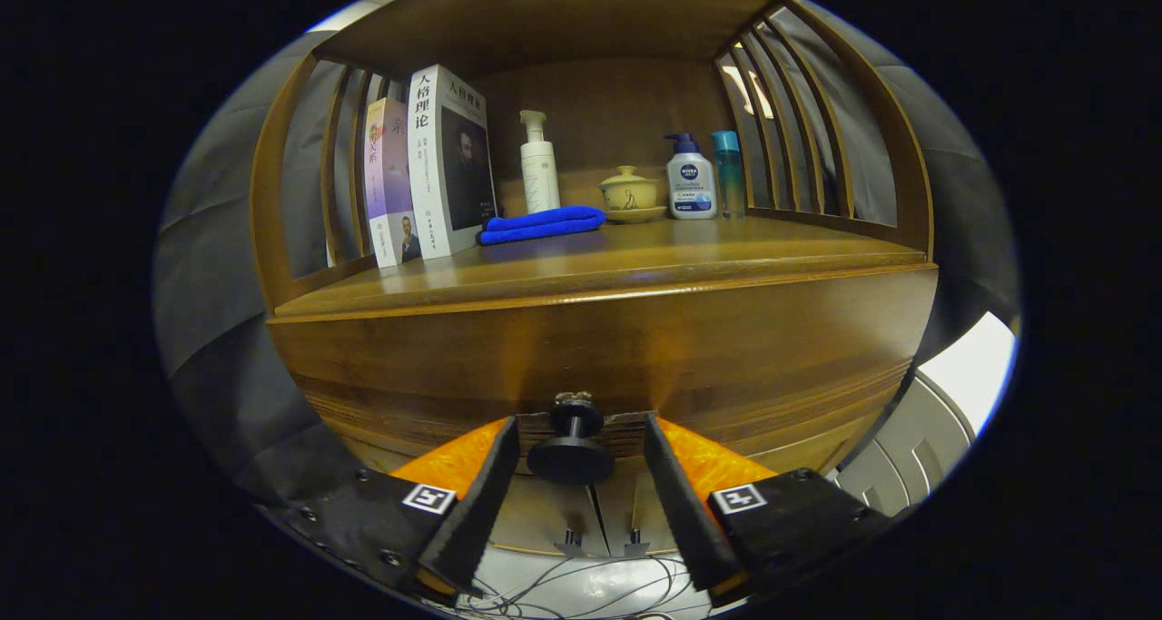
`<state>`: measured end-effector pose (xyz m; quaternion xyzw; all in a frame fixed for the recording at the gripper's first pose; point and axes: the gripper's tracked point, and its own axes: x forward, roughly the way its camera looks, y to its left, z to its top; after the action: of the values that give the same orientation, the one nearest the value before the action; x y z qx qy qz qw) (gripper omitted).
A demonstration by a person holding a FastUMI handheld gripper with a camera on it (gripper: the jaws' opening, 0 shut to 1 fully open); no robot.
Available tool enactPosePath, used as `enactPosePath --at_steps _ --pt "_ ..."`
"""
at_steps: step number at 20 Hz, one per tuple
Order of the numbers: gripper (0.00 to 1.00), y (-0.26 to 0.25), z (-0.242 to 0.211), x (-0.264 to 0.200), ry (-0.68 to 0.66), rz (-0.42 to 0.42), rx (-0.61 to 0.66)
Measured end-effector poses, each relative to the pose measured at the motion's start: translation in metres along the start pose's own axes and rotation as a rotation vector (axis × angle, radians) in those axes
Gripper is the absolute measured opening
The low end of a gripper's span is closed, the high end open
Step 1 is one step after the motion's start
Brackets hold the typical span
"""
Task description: Pull open the drawer, take out the items inside it, and place them on the countertop above the cabinet.
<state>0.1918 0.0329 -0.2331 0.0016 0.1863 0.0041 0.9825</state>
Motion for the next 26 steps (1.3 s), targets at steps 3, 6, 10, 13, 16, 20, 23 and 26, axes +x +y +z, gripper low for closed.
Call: enactPosePath --at_steps 3,6,10,13,16,20,23,26 --pt "0.67 0.000 0.000 0.001 -0.003 -0.002 -0.004" --pt "0.57 0.004 -0.002 0.007 0.013 0.017 -0.015" --pt "0.33 0.004 -0.002 0.002 0.030 0.001 -0.029" --pt "0.23 0.004 -0.002 0.002 0.038 0.025 -0.015" --pt "0.23 0.003 -0.001 -0.001 0.036 0.015 -0.048" --pt "0.23 0.002 -0.005 -0.009 0.049 0.024 -0.039" --pt "0.23 0.002 -0.008 -0.017 0.057 0.023 -0.037" --pt "0.23 0.003 -0.015 -0.031 0.059 0.025 -0.036"
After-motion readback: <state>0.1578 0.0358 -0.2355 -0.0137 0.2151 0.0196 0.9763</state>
